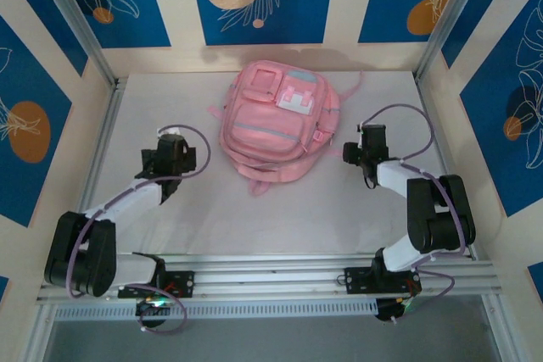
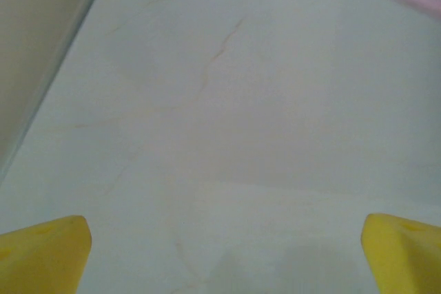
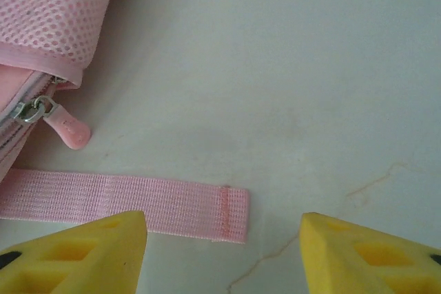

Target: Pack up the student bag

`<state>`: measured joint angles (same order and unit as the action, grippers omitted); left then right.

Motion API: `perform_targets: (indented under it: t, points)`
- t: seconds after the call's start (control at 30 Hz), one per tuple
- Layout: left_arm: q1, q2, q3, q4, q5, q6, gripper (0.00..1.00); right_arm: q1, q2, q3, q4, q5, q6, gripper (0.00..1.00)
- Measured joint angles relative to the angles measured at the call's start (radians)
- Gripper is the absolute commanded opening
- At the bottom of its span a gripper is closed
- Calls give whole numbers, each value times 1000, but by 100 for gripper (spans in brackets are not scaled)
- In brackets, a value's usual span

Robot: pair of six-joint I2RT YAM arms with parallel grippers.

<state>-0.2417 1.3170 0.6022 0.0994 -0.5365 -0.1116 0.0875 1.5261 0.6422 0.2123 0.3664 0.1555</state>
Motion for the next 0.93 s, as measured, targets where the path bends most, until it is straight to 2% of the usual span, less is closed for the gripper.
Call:
perform_targets:
  t: [0.07,0.13,0.17,0.3,0.47,0.63,0.93]
  points:
    - [6,29,-38,88,-26,36,100,-2,0,-76,141,-6,-14,84]
    - [8,64,-103,252,-36,84,100,-8,-4,-141,246,-13,-24,97]
    - [8,82,-137,332,-38,102,100,-13,-6,-164,284,-22,-24,99]
    - [46,146,-222,554,42,138,100,-54,-5,-248,476,-60,-17,99]
    - [104,242,-280,809,189,148,100,-61,-4,-251,555,-67,-16,99]
    - [113,244,-298,881,245,148,100,-56,-4,-252,589,-68,-17,99]
    - [113,244,-287,894,256,148,100,-57,-4,-251,588,-109,-18,99]
